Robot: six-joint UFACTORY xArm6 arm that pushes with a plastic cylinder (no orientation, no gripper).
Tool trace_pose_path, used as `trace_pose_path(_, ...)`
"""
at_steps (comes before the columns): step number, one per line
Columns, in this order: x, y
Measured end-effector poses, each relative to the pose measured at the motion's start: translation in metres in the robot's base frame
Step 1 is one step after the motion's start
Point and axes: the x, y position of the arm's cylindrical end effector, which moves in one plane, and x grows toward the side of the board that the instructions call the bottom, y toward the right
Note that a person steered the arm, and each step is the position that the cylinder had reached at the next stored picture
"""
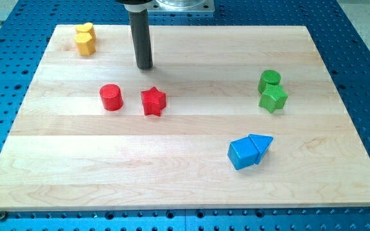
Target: Separate the blue blocks
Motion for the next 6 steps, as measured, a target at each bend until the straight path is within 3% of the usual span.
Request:
trace_pose_path(1,0.03,0.022)
trace_pose_path(3,0.133,0.15)
trace_pose_path(4,0.186,0.18)
trace_pose_path(6,0.23,0.227)
